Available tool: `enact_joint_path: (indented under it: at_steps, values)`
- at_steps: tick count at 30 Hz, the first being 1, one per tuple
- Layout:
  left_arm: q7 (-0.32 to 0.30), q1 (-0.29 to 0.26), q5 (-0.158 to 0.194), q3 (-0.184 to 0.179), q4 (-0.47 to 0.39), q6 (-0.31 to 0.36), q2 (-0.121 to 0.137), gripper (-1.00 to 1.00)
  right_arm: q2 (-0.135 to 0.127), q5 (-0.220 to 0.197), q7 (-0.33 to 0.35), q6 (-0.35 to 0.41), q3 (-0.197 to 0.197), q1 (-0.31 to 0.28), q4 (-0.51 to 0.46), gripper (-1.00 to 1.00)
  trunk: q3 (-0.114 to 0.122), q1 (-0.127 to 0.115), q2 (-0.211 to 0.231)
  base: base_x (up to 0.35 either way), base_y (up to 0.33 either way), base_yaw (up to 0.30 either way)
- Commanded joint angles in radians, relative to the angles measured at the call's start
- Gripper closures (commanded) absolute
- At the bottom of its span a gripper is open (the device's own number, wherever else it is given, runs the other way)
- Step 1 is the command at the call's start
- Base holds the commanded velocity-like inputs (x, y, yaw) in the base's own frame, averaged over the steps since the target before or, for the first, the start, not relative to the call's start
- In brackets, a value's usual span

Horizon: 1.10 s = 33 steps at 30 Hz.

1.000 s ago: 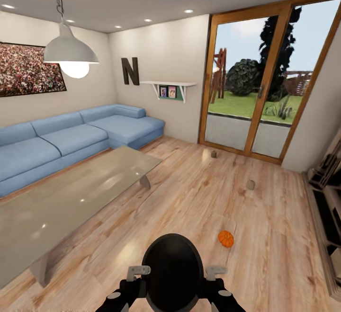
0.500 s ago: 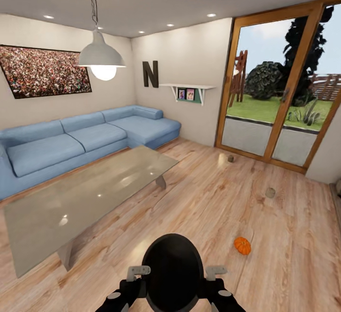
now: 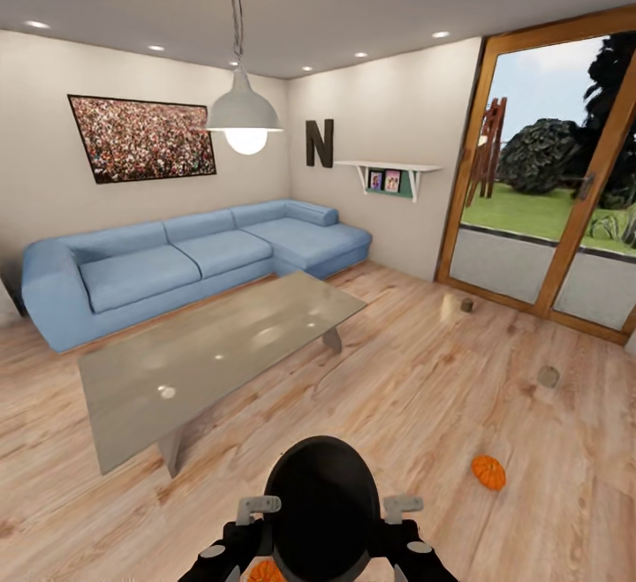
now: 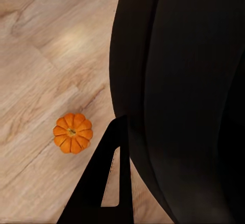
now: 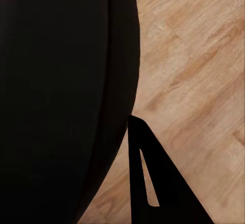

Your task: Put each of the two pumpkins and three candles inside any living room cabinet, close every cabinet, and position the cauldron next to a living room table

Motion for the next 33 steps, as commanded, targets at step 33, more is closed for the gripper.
enact_joint_path:
  at_steps: [33]
  values:
    - [0.0,0.0,0.014,-0.029,-0.003,-0.01,0.0,1.0,0.009,-0.081,0.007,0.006,0.005,-0.001,-0.001,1.0,0.033,0.0,-0.002,-0.005,0.031,0.237]
